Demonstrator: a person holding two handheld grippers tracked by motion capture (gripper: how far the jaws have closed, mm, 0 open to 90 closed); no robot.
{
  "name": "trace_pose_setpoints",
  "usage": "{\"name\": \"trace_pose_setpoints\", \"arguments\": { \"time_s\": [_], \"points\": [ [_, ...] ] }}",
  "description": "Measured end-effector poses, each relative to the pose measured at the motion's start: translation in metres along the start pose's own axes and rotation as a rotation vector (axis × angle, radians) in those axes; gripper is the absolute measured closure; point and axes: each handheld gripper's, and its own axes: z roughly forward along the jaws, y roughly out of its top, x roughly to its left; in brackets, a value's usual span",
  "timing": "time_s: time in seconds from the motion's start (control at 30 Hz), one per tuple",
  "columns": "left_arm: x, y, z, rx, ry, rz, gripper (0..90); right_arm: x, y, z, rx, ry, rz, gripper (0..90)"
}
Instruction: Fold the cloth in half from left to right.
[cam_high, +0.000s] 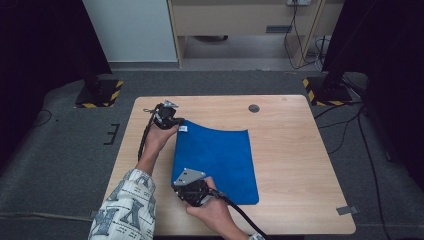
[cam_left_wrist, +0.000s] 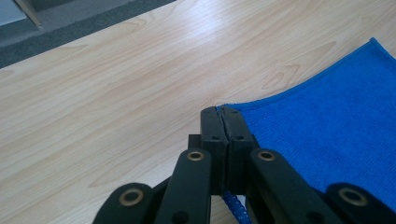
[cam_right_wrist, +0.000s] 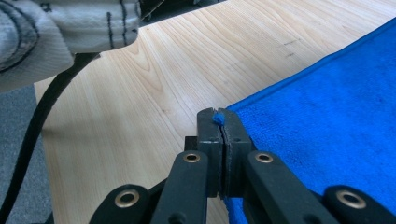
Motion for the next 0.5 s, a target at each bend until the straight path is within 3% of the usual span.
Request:
{"name": "trace_pose_setpoints", "arguments": {
  "time_s": [0.5],
  "points": [
    [0.0093, -0.0026, -0.0043, 0.013, 0.004, -0.009, 89.2, 0.0108, 0.0081, 0.0012, -0.017, 0.003, -0.025, 89.2]
  ]
}}
